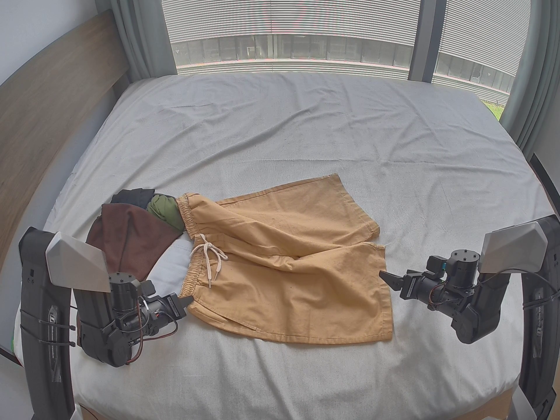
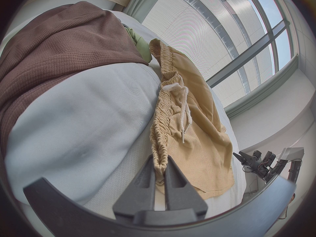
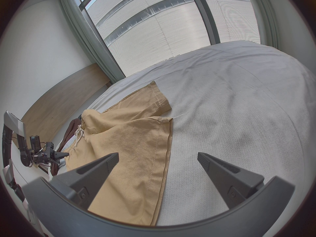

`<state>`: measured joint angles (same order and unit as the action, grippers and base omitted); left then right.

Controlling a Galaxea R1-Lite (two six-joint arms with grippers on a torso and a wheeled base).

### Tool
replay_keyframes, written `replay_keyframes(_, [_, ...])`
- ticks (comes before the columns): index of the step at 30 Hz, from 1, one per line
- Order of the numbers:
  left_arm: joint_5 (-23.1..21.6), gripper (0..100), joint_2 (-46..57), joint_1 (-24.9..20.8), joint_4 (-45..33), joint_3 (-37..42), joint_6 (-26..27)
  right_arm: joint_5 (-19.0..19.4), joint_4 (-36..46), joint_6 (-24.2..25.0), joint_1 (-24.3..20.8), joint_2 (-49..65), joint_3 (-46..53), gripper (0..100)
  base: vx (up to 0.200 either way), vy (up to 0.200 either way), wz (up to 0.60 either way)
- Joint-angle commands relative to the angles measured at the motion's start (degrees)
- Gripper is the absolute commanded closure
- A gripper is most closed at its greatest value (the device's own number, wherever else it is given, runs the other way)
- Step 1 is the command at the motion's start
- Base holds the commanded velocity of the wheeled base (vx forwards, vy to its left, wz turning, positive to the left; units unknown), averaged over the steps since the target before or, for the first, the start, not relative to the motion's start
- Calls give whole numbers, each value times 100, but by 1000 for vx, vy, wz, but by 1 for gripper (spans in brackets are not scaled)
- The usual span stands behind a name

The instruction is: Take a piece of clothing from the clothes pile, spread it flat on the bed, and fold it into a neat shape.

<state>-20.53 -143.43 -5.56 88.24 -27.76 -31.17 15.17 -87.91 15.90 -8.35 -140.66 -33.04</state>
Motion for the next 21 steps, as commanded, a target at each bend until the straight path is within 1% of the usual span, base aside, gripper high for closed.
replay_keyframes(1, [-4,100,8,2,1,-2,-3,4,2,1,-9,-32,34,0,0,0,0])
replay_keyframes(21, [-4,100,0,11,1,-2,6,57,-7,-166,-61,-41,438,0,0,0,0])
